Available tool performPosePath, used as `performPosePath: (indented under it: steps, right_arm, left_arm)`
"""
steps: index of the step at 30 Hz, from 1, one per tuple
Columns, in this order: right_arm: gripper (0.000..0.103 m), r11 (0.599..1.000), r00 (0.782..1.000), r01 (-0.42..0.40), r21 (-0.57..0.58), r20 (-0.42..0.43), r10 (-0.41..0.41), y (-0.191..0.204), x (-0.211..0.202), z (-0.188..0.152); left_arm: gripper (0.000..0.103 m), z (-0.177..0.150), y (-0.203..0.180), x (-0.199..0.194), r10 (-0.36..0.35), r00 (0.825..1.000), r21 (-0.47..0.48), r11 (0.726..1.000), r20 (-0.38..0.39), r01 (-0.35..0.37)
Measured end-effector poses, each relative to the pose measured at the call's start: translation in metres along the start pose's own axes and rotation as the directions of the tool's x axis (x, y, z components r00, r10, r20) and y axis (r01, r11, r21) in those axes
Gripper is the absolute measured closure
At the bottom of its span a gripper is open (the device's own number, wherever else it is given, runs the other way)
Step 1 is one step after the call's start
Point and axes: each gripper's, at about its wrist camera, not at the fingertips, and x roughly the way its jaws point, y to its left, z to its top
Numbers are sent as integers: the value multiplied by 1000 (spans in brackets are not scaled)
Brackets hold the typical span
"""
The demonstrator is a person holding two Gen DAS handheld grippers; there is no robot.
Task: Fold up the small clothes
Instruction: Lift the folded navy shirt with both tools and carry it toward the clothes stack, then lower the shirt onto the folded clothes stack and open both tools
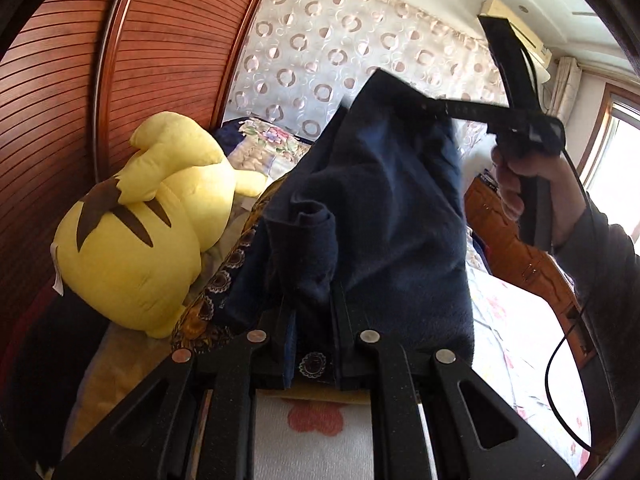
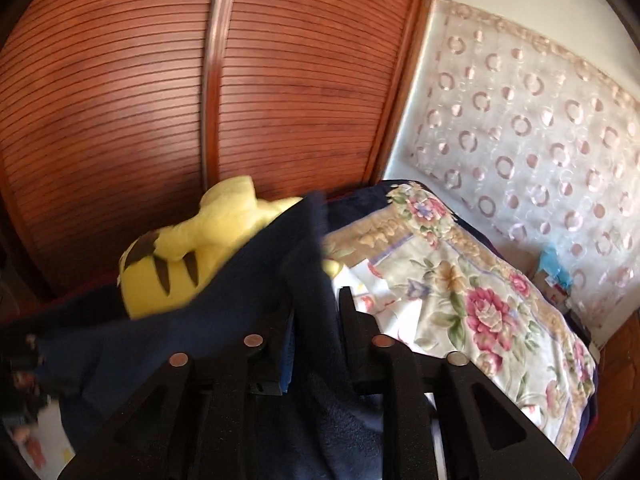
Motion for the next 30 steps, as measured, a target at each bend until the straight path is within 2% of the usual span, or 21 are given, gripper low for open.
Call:
performPosePath:
  steps: [1, 3, 4, 6, 8, 11, 13, 15, 16, 18, 24, 30]
  right_arm:
    - [68, 1000, 1000, 12, 19, 5, -12, 0, -6, -2]
    - [64, 998, 999, 31, 51, 13, -32, 0, -12, -8]
    - [64, 997, 999, 35, 62, 21, -36, 0, -16, -12]
    - [64, 997, 999, 25, 72, 36, -28, 24, -36, -30]
    - [64, 995, 1000, -18, 96, 24, 16, 38, -42, -48]
    - [64, 991, 998, -65, 116, -19, 67, 53, -33, -67]
    - [64, 988, 995, -82, 129, -50, 89, 57, -24, -78]
    - [64, 990, 994, -54, 127, -83, 65, 63, -14, -89]
    - [64, 992, 995, -36, 123, -92, 47, 65, -9, -92]
    - [64, 990, 997, -11, 137, -78, 21, 67, -11, -94]
    - [64, 987, 1000, 7, 163, -20, -4, 79, -66, -99]
    - [64, 974, 998, 42, 223, 41, -53, 94, -145, -143]
  left_arm:
    - [88, -1, 0, -1, 4, 1000, 4, 1000, 3, -4]
    - [88, 0, 0, -3, 7, 1000, 5, 1000, 5, -7]
    - [88, -2, 0, -4, 8, 1000, 2, 1000, 5, -8]
    - [88, -1, 2, -5, 11, 1000, 2, 1000, 8, -11]
    - [87, -2, 0, -7, 20, 1000, 8, 1000, 12, -21]
    - [81, -3, -5, -14, 46, 999, 39, 998, 23, -47]
    - [68, -2, -6, -21, 73, 996, 64, 995, 43, -75]
    - [57, 0, -6, -29, 72, 995, 88, 993, 63, -78]
    - [43, 1, -8, -33, 59, 996, 111, 992, 63, -66]
    - [21, 4, -13, -41, 68, 995, 151, 985, 74, -79]
    - [21, 7, -33, -68, 64, 990, 224, 970, 127, -91]
    - [20, 0, -59, -83, 37, 991, 274, 959, 128, -71]
